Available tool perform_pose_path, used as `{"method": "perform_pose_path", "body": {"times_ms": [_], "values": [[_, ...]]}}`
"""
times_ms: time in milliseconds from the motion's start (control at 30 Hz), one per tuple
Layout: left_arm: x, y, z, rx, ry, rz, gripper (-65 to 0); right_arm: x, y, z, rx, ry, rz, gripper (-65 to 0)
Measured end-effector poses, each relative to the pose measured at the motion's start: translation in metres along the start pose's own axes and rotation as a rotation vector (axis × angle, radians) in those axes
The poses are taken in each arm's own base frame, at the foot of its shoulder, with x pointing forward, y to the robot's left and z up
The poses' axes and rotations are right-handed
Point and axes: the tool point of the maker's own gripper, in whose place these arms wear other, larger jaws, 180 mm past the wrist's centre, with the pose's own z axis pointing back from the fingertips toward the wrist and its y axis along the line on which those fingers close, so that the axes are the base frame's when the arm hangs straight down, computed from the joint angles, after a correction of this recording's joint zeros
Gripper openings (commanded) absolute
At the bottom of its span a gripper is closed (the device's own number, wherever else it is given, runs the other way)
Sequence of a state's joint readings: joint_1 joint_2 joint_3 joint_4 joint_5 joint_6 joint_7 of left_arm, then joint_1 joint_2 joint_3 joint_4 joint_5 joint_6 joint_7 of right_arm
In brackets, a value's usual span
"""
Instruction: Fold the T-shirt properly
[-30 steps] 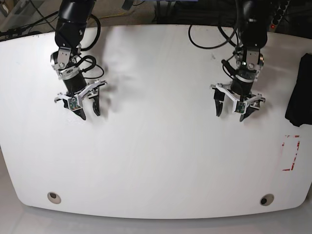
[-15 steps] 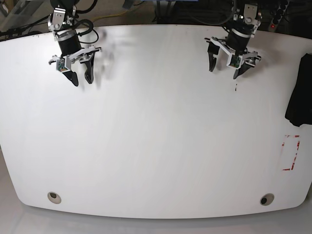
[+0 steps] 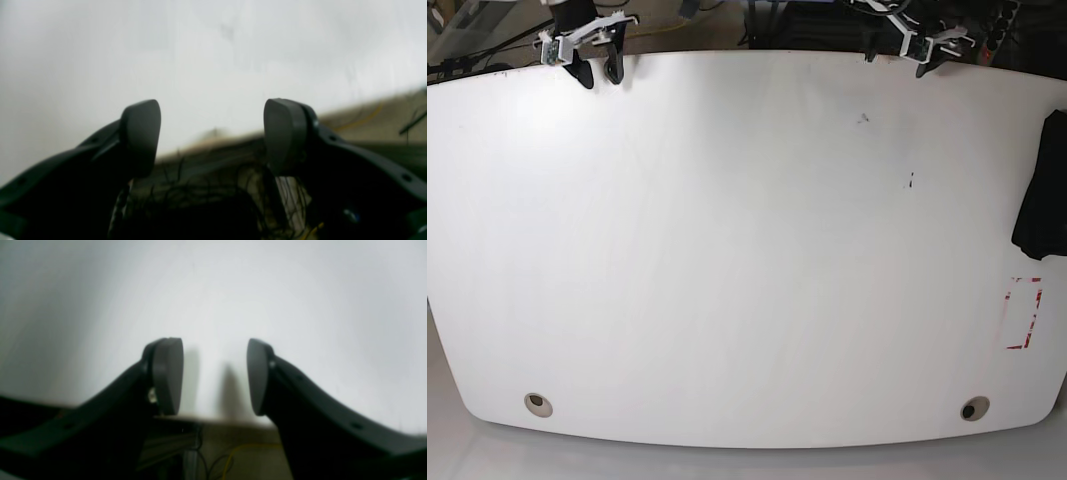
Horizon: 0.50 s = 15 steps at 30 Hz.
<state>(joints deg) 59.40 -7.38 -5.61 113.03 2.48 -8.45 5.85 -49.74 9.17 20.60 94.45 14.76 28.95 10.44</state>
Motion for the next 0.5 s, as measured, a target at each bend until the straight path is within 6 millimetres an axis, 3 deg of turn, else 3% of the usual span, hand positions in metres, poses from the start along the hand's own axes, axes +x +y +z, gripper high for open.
{"method": "perform_pose_path", "body": {"times_ms": [267, 367, 500], "values": [[-0.051, -0.018, 0.039, -0.036, 0.163, 0.028, -20.1, -0.062, 0.007, 0.072, -0.023, 0.222, -0.050, -36.6], [-0.068, -0.021, 0.042, -0.025, 0.205, 0.062, -20.1, -0.084, 0.019, 0.084, -0.005, 0.272, -0.090, -36.6], [-0.106, -0.027, 0.041, -0.030, 0.288, 0.092, -20.3, -0.131, 0.033, 0.099, 0.017, 0.397, -0.156, -36.6]]}}
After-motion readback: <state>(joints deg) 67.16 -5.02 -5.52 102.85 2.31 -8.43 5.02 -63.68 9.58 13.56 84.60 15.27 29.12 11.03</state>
